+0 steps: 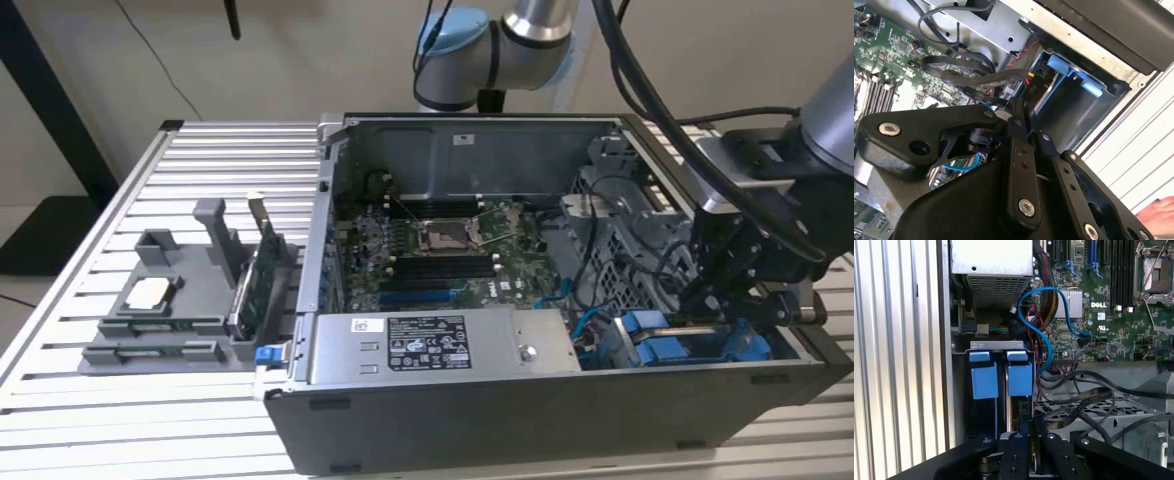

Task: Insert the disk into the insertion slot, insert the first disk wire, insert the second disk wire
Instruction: 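Insert the second disk wire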

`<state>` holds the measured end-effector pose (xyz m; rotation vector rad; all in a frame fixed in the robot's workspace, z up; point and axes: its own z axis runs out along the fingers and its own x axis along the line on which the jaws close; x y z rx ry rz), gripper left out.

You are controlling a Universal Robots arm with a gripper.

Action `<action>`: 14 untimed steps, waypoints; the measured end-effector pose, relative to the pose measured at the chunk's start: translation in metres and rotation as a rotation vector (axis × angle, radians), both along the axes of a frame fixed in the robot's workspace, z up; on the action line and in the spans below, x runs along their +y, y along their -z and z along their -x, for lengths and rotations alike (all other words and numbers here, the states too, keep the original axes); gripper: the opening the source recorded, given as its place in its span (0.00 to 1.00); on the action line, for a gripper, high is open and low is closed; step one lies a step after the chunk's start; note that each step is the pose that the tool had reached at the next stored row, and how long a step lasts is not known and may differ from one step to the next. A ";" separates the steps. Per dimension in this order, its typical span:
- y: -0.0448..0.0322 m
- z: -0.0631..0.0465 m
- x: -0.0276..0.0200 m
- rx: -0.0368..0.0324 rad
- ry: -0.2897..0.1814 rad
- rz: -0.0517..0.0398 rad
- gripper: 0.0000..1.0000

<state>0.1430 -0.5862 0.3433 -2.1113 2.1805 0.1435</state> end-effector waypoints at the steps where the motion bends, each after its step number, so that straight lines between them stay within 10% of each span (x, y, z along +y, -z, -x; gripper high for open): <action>1: 0.0001 0.000 0.0000 0.0000 0.000 0.0002 0.16; 14: 0.0027 -0.003 -0.0001 0.0000 0.000 -0.0002 0.16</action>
